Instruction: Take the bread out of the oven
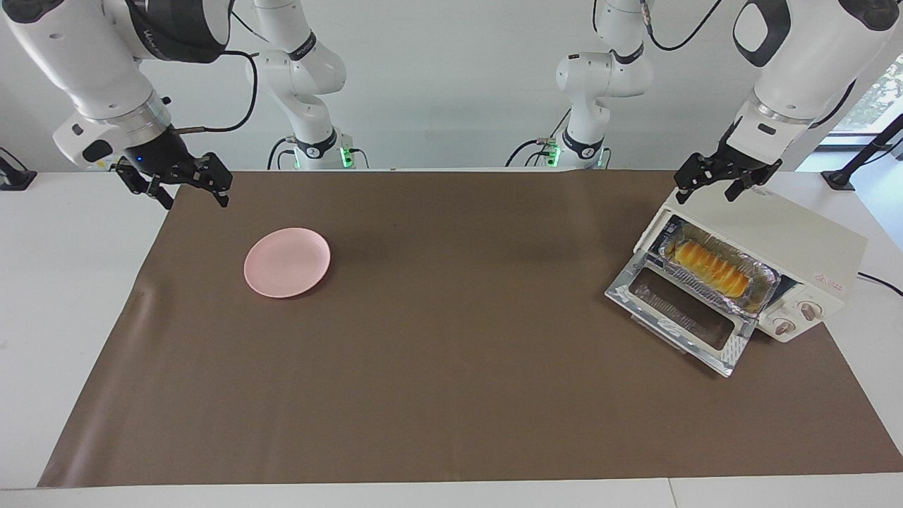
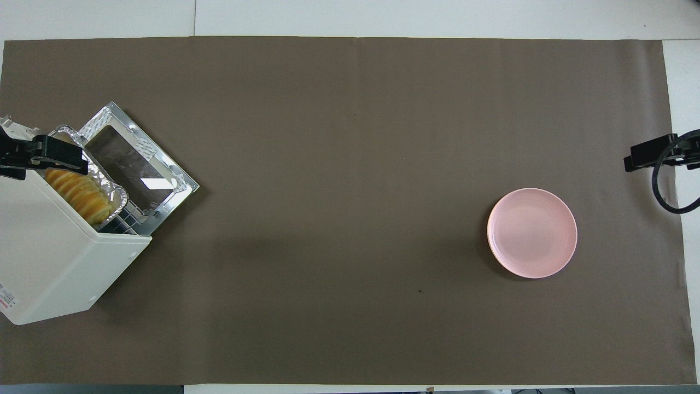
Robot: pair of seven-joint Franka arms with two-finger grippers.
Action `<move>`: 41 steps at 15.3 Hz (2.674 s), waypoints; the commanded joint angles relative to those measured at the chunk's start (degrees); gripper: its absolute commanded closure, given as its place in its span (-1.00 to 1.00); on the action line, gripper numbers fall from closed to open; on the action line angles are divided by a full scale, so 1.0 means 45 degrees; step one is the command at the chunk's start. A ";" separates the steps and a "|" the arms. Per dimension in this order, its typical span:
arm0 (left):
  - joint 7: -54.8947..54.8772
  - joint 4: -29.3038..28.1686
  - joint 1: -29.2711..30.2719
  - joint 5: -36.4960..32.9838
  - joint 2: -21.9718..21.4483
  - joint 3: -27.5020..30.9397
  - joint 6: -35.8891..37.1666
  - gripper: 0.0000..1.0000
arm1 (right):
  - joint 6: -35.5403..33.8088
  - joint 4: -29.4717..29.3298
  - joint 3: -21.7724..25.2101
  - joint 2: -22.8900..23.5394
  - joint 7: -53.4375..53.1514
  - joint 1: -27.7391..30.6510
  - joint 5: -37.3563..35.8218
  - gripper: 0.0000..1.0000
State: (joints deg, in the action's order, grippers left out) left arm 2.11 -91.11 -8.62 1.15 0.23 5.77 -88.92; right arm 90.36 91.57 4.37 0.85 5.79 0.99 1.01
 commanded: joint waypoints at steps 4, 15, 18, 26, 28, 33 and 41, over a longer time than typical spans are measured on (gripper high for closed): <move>-0.0176 -0.0047 -0.0018 0.0135 -0.0169 0.0006 0.0014 -1.00 | 0.0018 0.0295 -0.0032 -0.0267 -0.0213 0.0014 0.0146 -1.00; -0.0117 -0.0164 0.0118 0.0077 -0.0305 0.0026 0.0267 -1.00 | 0.0018 0.0295 -0.0033 -0.0267 -0.0213 0.0014 0.0146 -1.00; -0.0039 -0.0145 0.0118 0.0077 -0.0325 0.0026 0.0482 -1.00 | 0.0018 0.0275 -0.0033 -0.0267 -0.0213 0.0014 0.0146 -1.00; 0.0933 0.0031 -0.0290 -0.0765 -0.0014 -0.0110 0.0697 -1.00 | 0.0018 0.0275 -0.0033 -0.0267 -0.0232 0.0014 0.0146 -1.00; 0.2221 0.0651 -0.0622 -0.0705 0.0687 -0.0130 0.0736 -1.00 | 0.0018 0.0295 -0.0033 -0.0267 -0.0232 0.0014 0.0146 -1.00; 0.5381 0.4184 -0.1053 -0.0841 0.4199 0.0006 0.1829 -1.00 | 0.0018 0.0295 -0.0033 -0.0267 -0.0213 0.0014 0.0146 -1.00; 0.8808 0.3530 -0.1443 -0.3085 0.5495 0.0026 0.0446 -1.00 | 0.0018 0.0295 -0.0032 -0.0267 -0.0213 0.0014 0.0146 -1.00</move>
State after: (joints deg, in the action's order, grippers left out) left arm 39.36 -74.60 -13.41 -9.60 23.43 5.09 -85.12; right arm 90.36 91.58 4.37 0.85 5.79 0.99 1.01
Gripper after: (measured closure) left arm 0.000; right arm 0.000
